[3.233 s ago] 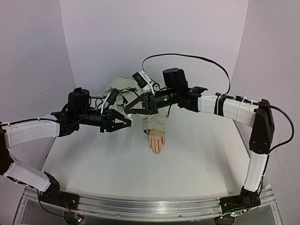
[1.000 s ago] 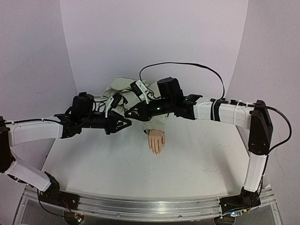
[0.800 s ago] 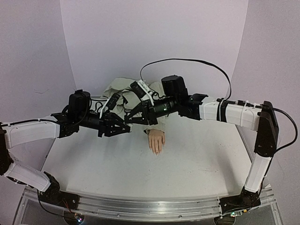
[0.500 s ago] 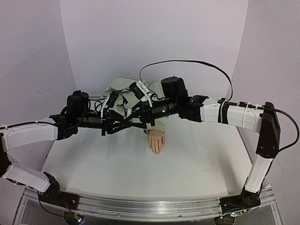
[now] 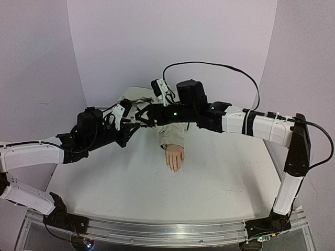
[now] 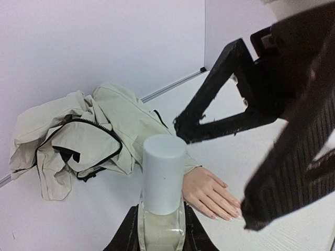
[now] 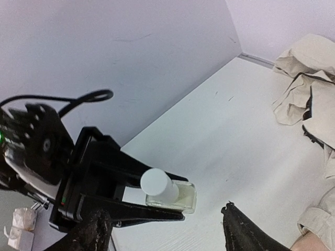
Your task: Paint the nails
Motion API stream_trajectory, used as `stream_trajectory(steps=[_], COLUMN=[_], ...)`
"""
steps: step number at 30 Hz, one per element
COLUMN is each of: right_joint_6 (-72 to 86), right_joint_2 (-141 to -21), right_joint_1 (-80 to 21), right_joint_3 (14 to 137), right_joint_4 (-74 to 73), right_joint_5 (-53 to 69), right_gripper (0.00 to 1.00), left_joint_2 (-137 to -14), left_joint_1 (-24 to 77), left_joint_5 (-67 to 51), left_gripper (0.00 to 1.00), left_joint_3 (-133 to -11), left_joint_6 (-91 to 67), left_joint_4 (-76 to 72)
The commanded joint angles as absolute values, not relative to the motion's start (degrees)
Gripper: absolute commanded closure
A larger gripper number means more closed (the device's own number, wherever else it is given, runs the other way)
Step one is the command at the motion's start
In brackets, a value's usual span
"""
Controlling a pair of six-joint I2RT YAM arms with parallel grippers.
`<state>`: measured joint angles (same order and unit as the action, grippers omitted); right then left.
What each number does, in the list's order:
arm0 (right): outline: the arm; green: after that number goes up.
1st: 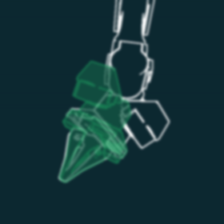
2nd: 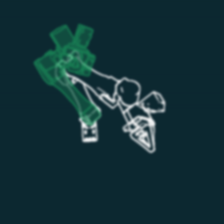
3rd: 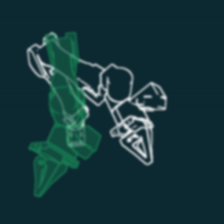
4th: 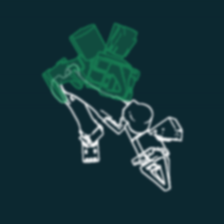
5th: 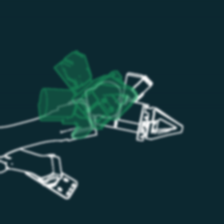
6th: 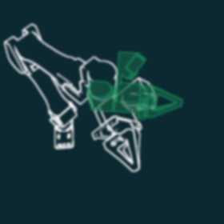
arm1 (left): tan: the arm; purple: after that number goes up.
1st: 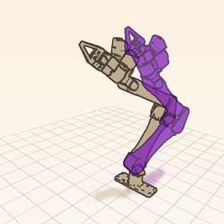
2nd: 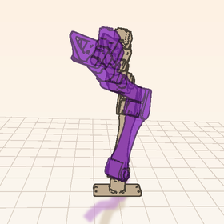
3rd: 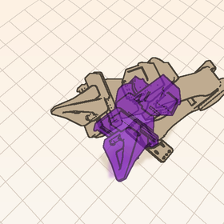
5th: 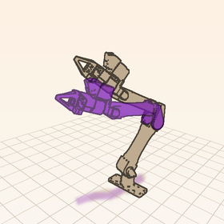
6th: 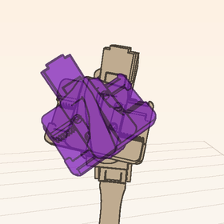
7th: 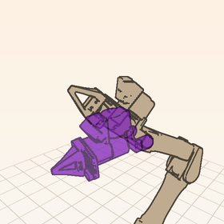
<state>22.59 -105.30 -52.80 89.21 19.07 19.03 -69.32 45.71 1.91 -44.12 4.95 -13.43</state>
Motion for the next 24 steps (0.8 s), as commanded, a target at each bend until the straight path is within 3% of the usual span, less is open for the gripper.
stream_trajectory(steps=[1, 7, 15, 20, 24], right_joint_6=[27.4, 26.5, 26.1, 24.2, 19.9], right_joint_2=[-107.5, -112.7, -114.8, -112.5, -110.1], right_joint_1=[-53.3, -54.0, -54.3, -54.3, -54.1], right_joint_3=[94.6, 102.0, 103.8, 99.9, 96.5], right_joint_4=[20.0, 16.2, 15.6, 19.3, 22.0], right_joint_5=[12.8, 11.4, 11.4, 12.7, 17.9], right_gripper=[0.32, 0.40, 0.63, 0.85, 1.00], left_joint_2=[-70.6, -71.8, -72.2, -72.0, -71.1], left_joint_1=[46.0, 46.1, 46.3, 46.3, 45.3], left_joint_5=[7.2, 7.7, 6.8, 4.9, -5.9], left_gripper=[1.00, 1.00, 1.00, 1.00, 1.00], left_joint_3=[-46.6, -47.3, -48.1, -48.3, -48.6], left_joint_6=[5.7, 5.2, 3.6, 1.1, 0.5], left_joint_4=[-16.5, -16.4, -16.3, -16.3, -16.2])
